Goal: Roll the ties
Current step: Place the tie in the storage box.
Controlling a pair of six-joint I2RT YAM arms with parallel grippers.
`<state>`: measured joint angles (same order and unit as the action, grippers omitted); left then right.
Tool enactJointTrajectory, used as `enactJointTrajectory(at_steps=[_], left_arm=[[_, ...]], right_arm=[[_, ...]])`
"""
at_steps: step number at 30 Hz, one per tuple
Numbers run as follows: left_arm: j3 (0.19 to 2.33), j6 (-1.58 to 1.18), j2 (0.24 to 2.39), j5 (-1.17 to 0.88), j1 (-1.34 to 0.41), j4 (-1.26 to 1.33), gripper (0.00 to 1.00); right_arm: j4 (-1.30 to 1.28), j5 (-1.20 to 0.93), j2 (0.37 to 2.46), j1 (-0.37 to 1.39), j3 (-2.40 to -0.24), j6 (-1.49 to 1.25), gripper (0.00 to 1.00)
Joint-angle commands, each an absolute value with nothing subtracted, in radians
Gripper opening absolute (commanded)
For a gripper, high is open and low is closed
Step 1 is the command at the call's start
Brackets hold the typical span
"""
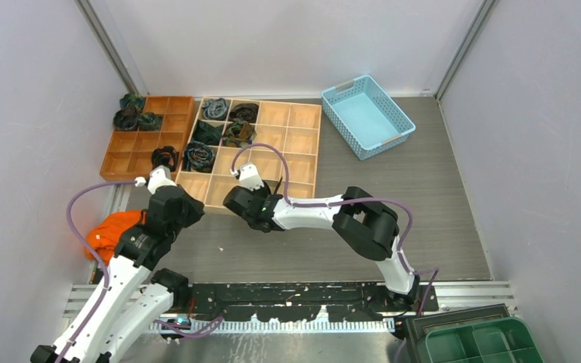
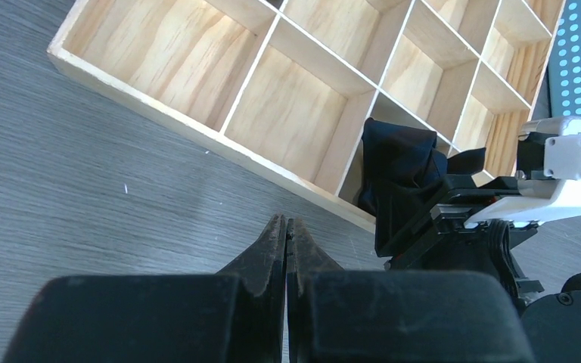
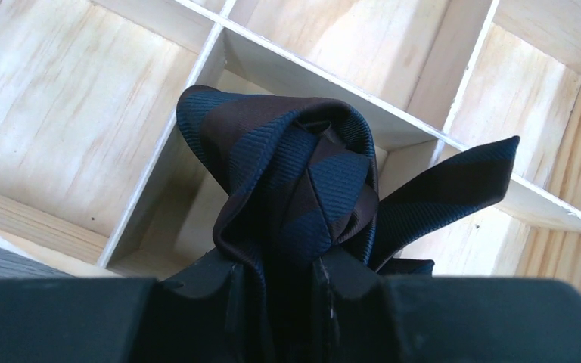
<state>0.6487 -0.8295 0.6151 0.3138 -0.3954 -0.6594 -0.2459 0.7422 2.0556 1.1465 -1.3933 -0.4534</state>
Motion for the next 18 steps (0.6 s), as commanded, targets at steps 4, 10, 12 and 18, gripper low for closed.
enactJointTrajectory(at_steps=[4, 10, 12, 18], left_arm=[[0.711, -0.803, 0.635, 0.291, -0.397, -0.624, 0.0], [0.733, -0.787, 0.627, 0.296, -0.396, -0.647, 0.0], [0.735, -0.784, 0.627, 0.297, -0.396, -0.653, 0.0], [0.732, -0.779, 0.624, 0.3, -0.397, -0.662, 0.0]], right_arm=[[-0.583, 0.602, 2.152, 1.146, -1.43, -0.513, 0.01], [-0.598, 0.403, 2.186, 1.137, -1.473, -0.484, 0.01], [-0.624, 0.364, 2.208, 1.138, -1.507, -0.462, 0.01], [-0.677, 0.307, 2.291, 1.119, -1.6, -0.422, 0.01]])
